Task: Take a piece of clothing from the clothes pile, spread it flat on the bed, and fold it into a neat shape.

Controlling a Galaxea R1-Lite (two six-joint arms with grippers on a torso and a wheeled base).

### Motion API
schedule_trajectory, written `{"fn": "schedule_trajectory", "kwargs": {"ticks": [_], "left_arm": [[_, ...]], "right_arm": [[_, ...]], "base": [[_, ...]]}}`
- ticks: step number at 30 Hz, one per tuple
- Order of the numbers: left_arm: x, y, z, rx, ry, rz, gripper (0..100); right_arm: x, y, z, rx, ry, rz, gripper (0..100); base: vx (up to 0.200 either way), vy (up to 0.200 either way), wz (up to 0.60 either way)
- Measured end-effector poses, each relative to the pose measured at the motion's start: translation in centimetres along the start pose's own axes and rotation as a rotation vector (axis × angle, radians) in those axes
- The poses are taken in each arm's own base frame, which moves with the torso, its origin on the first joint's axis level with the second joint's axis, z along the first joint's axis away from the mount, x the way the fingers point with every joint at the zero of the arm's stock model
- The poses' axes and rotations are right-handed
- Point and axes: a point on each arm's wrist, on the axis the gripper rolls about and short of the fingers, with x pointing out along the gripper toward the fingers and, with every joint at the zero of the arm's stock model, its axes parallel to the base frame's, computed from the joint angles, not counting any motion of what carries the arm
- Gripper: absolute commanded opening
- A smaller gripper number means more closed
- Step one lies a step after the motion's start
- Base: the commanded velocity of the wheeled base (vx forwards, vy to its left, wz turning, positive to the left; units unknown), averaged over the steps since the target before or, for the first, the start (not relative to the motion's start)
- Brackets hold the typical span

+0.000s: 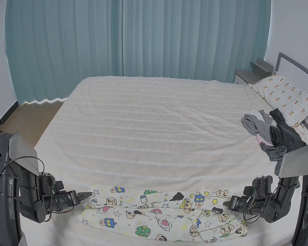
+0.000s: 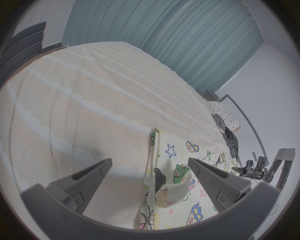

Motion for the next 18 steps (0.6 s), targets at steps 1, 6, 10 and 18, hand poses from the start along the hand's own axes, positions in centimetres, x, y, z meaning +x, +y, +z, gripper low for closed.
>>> {"fn": "schedule_trajectory", "kwargs": {"ticks": [1, 6, 10, 18], "left_arm": [[0.0, 0.0, 0.0, 0.0, 0.0, 0.0, 100], [0.0, 0.0, 0.0, 0.0, 0.0, 0.001, 100], [0.0, 0.0, 0.0, 0.0, 0.0, 0.001, 100], [0.0, 0.0, 0.0, 0.0, 0.0, 0.001, 100]], "right_arm": [[-0.1, 0.0, -0.1, -0.001, 0.002, -0.001, 0], [-0.8, 0.0, -0.1, -0.001, 0.002, -0.007, 0], [-1.5, -0.3, 0.0, 0.005, -0.001, -0.017, 0], [-2.3, -1.0, 0.0, -0.041, 0.0, -0.028, 0]], "base": [[0.0, 0.0, 0.0], [0.0, 0.0, 0.0], [0.0, 0.0, 0.0], [0.0, 0.0, 0.0]]}}
